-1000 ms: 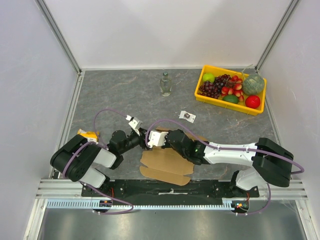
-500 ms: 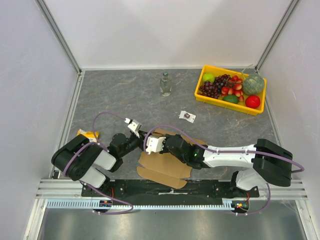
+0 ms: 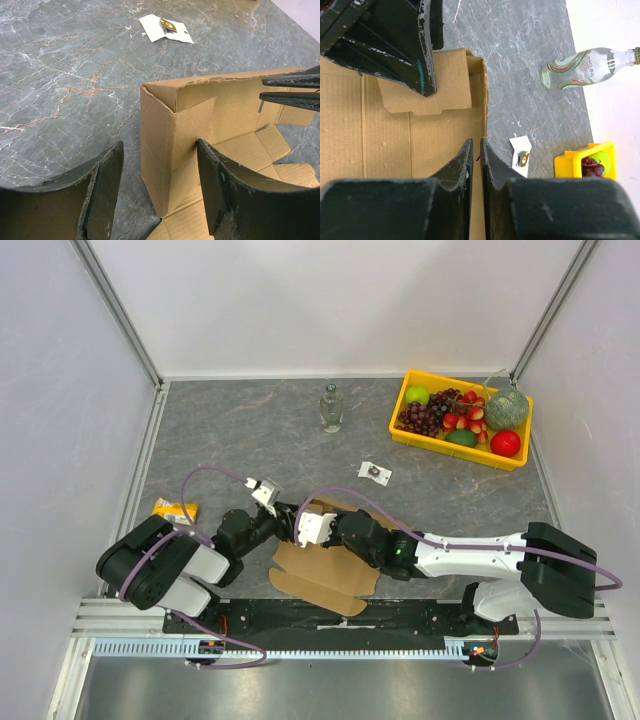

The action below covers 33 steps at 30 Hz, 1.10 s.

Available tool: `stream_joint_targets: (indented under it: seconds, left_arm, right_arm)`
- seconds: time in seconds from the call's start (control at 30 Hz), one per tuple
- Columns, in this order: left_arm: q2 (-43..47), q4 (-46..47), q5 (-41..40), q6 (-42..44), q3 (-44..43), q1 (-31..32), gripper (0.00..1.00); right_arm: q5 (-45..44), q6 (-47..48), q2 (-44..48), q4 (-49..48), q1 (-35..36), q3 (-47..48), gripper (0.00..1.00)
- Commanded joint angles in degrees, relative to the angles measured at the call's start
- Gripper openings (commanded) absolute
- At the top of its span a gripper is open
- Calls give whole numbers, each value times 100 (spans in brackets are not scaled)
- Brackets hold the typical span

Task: Fold the paper box

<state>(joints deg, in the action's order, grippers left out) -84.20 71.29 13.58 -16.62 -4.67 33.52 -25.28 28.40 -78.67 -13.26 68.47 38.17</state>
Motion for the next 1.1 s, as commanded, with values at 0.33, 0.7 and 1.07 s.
stream_joint_targets:
  seconds: [0.33,0.7,1.07]
  left_arm:
    - [624,-246,-119,212,159,23,67]
    - [379,-396,-207,230,36,23,61]
    - [370,-563,-251,186,-52,32,60]
  right_arm:
    - [-30,-142,177,-89,228,-29,5]
    - [-249,-300,501,-169,272,-12,24]
    - [1987,-1319,530,1745,-2053,1357,70]
